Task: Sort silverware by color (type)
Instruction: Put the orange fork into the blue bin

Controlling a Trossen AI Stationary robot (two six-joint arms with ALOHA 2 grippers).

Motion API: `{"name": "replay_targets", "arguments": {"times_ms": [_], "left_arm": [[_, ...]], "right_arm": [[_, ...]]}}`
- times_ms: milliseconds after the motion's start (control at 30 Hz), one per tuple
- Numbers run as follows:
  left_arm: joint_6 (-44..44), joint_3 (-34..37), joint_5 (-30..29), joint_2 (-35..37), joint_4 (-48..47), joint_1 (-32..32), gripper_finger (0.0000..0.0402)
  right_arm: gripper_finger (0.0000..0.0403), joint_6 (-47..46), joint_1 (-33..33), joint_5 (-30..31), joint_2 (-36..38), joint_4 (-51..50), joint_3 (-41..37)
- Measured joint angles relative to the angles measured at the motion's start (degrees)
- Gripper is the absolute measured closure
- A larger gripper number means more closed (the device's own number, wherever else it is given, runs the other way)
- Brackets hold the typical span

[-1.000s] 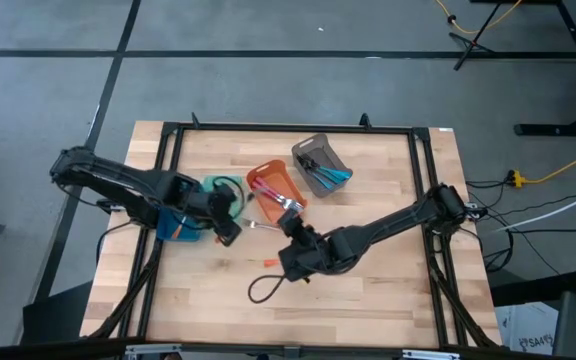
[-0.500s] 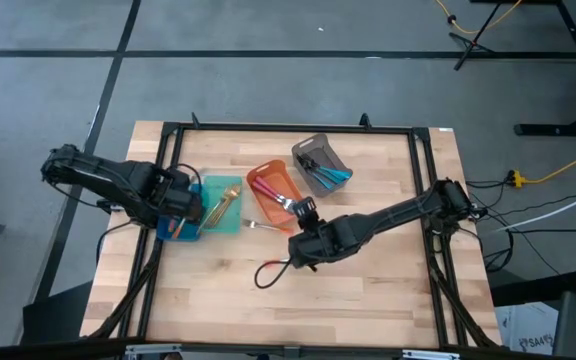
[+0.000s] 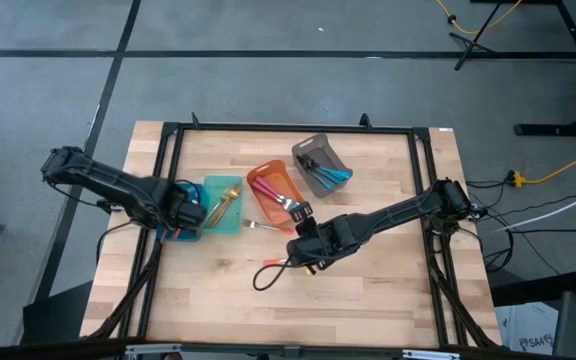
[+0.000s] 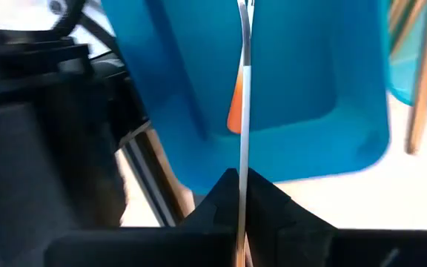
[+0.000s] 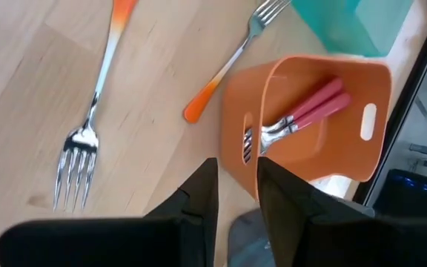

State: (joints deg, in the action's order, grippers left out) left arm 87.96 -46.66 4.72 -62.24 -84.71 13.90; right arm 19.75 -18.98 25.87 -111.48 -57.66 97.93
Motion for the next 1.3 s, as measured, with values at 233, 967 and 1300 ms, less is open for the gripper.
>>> {"name": "replay_targets", "arguments": {"times_ms": [233, 967, 1300], "left_arm": [[0.0, 5.1, -0.2, 0.0, 3.9, 0.0, 0.0399], [-1.5, 5.0, -0.7, -4.1, 6.8, 0.0, 0.0397], [-1.6, 5.0, -0.5, -8.5, 6.6, 0.0, 0.0396]], "right_arm": [[0.0317, 0.2, 0.0, 0.0, 0.0, 4.5, 0.0], [0.0317, 0.2, 0.0, 0.0, -0.1, 5.6, 0.0], [0.0317, 0.0, 0.0, 0.0, -0.1, 5.6, 0.0]]}}
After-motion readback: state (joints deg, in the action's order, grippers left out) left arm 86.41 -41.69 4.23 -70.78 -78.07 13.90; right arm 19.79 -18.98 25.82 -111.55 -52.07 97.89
